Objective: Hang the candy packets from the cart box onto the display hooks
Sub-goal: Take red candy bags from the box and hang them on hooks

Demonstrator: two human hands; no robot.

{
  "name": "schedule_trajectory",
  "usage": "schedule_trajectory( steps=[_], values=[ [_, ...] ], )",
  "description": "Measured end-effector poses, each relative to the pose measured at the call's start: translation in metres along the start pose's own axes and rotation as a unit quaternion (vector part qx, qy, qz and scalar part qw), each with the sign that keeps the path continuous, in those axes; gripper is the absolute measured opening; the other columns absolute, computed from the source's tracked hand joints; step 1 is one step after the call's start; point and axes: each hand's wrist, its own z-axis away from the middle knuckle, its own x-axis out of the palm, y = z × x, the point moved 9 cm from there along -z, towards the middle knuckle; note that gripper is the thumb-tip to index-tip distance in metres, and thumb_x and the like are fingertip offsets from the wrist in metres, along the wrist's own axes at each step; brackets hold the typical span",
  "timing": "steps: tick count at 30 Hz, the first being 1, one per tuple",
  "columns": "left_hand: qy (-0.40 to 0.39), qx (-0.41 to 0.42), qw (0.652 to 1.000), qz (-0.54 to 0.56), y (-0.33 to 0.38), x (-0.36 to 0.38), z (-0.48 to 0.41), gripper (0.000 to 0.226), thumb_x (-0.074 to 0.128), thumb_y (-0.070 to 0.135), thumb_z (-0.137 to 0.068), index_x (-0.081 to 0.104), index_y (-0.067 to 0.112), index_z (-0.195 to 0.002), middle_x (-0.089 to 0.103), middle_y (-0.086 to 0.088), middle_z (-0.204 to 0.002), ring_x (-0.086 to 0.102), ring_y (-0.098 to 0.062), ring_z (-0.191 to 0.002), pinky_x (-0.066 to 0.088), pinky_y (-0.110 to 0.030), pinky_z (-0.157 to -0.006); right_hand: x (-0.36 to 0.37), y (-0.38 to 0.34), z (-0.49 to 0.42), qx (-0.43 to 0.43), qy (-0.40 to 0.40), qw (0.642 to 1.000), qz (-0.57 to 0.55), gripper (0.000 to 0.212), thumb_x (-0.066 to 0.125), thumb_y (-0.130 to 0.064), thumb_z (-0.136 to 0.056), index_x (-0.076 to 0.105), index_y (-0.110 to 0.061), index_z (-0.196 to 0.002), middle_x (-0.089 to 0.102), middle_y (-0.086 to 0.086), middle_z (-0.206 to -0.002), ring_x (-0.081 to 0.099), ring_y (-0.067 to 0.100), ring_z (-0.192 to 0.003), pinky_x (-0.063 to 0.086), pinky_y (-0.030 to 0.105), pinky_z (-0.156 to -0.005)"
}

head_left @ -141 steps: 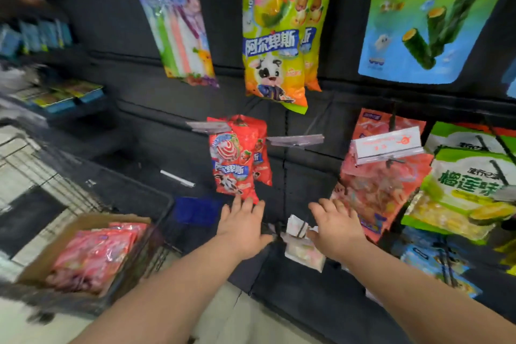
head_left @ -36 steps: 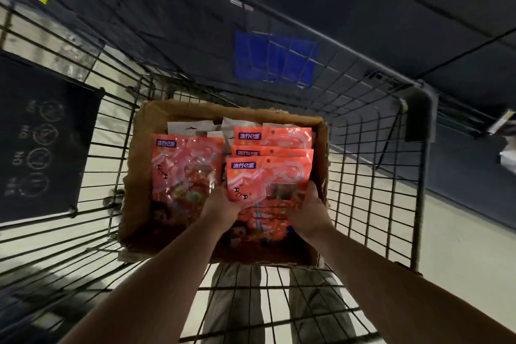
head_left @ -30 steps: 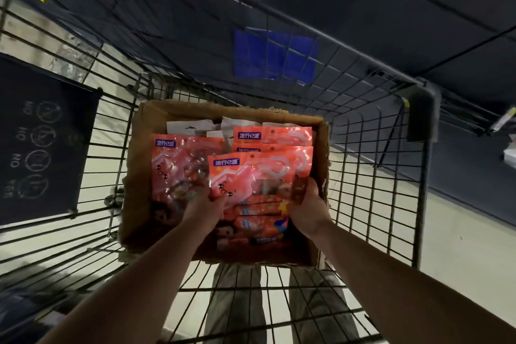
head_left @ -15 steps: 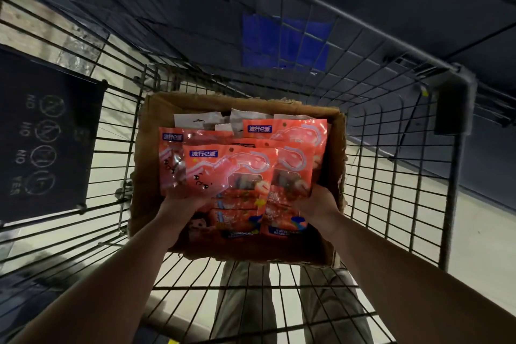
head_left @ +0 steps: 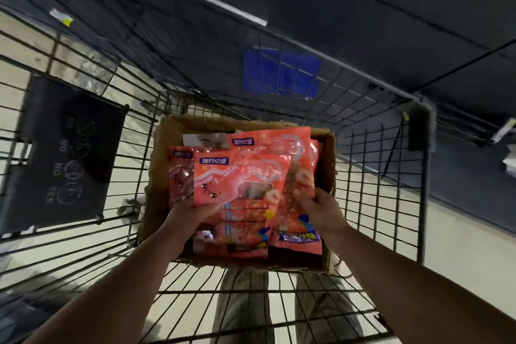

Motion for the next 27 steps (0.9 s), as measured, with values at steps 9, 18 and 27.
schedule_trajectory(
  steps=[9,18,27],
  values=[
    [0.054,0.066,0.996,0.013,0.067,-0.008,0.054,0.01,0.068,0.022,-0.088,0.068,0.021,-0.098,0.072,-0.01,-0.095,0.067,-0.027,-0.087,0.051,-0.034,-0.08,-0.062,-0.052,0.062,-0.024,0.065,0.995,-0.077,0.017,0.059,-0.036,-0.092,0.063,-0.02,-0.088,0.071,0.01,-0.095,0.069,0.031,-0.088,0.059,0.044,-0.079],
    [0.021,0.116,0.993,-0.012,0.124,0.018,0.097,0.011,0.067,0.024,-0.089,0.065,0.019,-0.099,0.07,-0.002,-0.088,0.065,-0.018,-0.083,0.046,-0.026,-0.071,-0.108,-0.072,0.133,-0.071,0.117,0.984,-0.114,0.018,0.059,-0.034,-0.093,0.061,-0.02,-0.081,0.069,0.002,-0.082,0.066,0.02,-0.075,0.054,0.031,-0.064],
    [-0.059,0.175,0.98,-0.069,0.17,0.091,0.147,0.007,0.067,0.02,-0.088,0.071,0.019,-0.095,0.074,-0.005,-0.092,0.069,-0.025,-0.092,0.051,-0.036,-0.085,-0.177,-0.06,0.194,-0.091,0.174,0.967,-0.164,0.03,0.058,-0.038,-0.092,0.063,-0.009,-0.091,0.072,0.01,-0.086,0.07,0.028,-0.079,0.055,0.035,-0.068]
  ],
)
